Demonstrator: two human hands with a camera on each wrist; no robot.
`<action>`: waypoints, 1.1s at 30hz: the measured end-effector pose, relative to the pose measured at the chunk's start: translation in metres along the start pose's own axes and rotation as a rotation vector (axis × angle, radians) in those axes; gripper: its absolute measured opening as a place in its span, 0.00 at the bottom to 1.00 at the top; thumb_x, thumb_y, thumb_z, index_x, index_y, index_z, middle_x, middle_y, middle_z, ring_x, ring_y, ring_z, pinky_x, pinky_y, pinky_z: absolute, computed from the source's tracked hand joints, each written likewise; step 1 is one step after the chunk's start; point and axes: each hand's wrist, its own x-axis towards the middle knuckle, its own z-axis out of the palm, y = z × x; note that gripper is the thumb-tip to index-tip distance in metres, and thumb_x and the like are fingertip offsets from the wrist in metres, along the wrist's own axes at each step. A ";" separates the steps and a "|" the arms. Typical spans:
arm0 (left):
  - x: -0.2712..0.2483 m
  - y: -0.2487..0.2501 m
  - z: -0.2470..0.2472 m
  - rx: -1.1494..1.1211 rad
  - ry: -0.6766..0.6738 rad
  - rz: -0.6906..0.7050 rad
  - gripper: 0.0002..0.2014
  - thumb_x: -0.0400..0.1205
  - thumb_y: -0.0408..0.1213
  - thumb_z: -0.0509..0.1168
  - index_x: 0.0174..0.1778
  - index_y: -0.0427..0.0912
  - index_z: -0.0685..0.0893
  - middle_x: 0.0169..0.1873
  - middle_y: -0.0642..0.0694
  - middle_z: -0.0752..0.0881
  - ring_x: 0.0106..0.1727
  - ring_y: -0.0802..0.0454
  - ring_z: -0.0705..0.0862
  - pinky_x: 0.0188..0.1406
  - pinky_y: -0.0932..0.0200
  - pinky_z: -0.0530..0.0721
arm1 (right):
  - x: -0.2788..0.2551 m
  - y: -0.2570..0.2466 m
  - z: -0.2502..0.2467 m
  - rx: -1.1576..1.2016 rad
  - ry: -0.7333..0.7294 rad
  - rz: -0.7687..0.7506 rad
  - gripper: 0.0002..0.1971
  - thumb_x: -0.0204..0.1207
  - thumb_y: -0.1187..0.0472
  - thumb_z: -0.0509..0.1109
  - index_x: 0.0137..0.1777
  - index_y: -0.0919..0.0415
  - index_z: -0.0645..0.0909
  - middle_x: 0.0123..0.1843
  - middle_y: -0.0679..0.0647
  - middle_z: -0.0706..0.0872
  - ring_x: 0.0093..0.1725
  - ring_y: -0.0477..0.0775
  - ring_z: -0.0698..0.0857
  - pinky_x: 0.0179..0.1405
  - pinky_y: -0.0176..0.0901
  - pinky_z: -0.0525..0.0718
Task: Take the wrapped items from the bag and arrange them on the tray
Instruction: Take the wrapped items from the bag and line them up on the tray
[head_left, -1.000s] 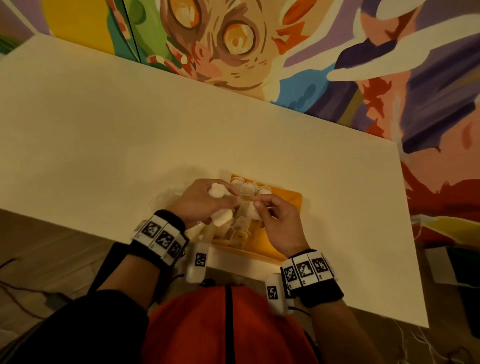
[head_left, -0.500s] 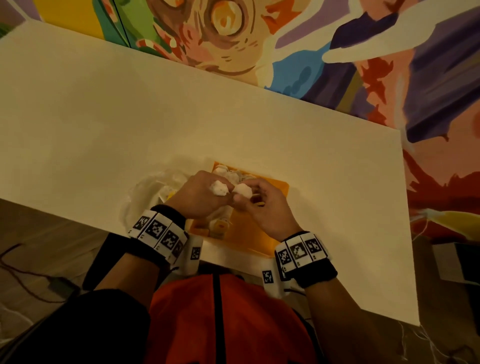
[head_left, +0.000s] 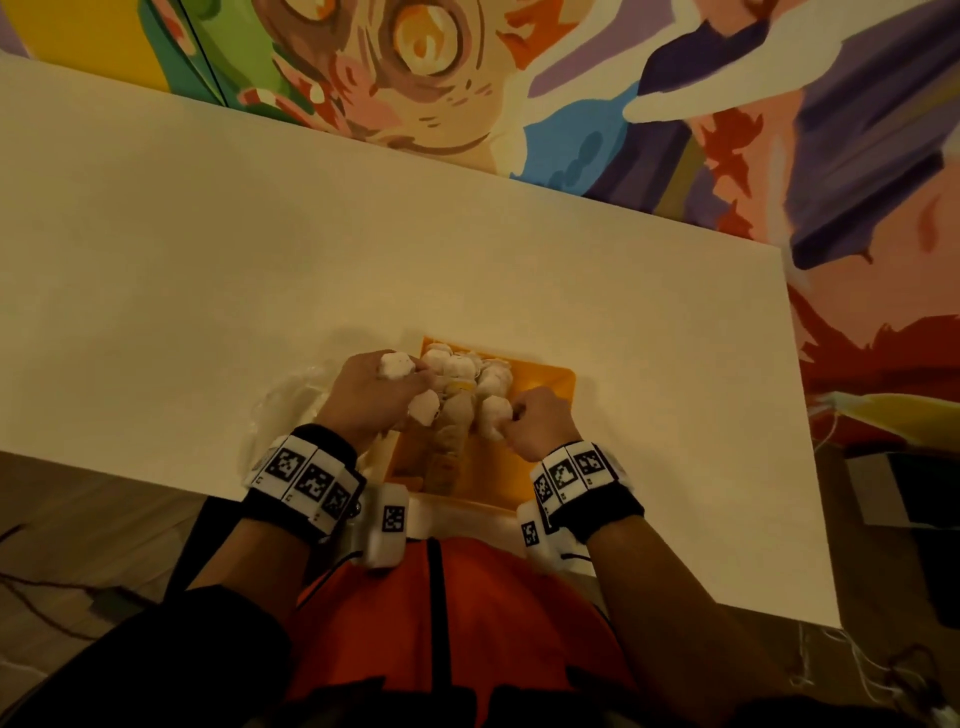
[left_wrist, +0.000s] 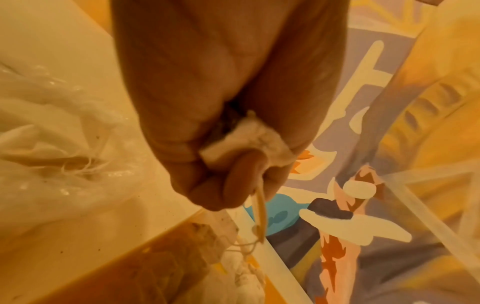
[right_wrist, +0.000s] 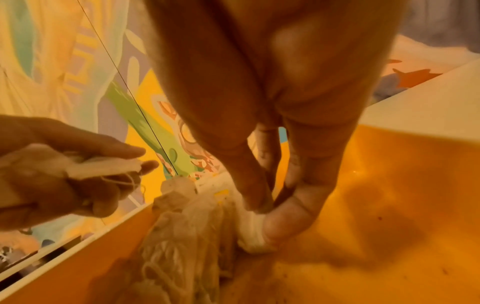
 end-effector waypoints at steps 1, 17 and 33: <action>0.001 0.000 -0.001 -0.014 0.002 -0.006 0.01 0.77 0.33 0.74 0.41 0.41 0.88 0.35 0.42 0.87 0.31 0.50 0.84 0.23 0.60 0.81 | 0.002 -0.001 0.003 -0.022 -0.016 0.037 0.11 0.76 0.64 0.71 0.33 0.63 0.77 0.38 0.63 0.86 0.41 0.61 0.87 0.30 0.46 0.82; -0.002 -0.003 -0.018 -0.062 -0.073 -0.042 0.04 0.79 0.31 0.71 0.48 0.38 0.86 0.41 0.36 0.86 0.35 0.45 0.81 0.25 0.59 0.82 | 0.026 -0.015 0.018 0.072 -0.013 0.237 0.13 0.70 0.60 0.76 0.50 0.68 0.83 0.50 0.65 0.88 0.49 0.65 0.89 0.45 0.57 0.91; -0.004 -0.012 -0.017 -0.054 -0.142 -0.040 0.05 0.79 0.29 0.70 0.47 0.42 0.87 0.47 0.34 0.88 0.40 0.42 0.83 0.42 0.45 0.82 | 0.018 -0.017 0.010 0.115 -0.032 0.251 0.14 0.70 0.65 0.78 0.54 0.63 0.80 0.49 0.60 0.89 0.51 0.60 0.89 0.51 0.50 0.88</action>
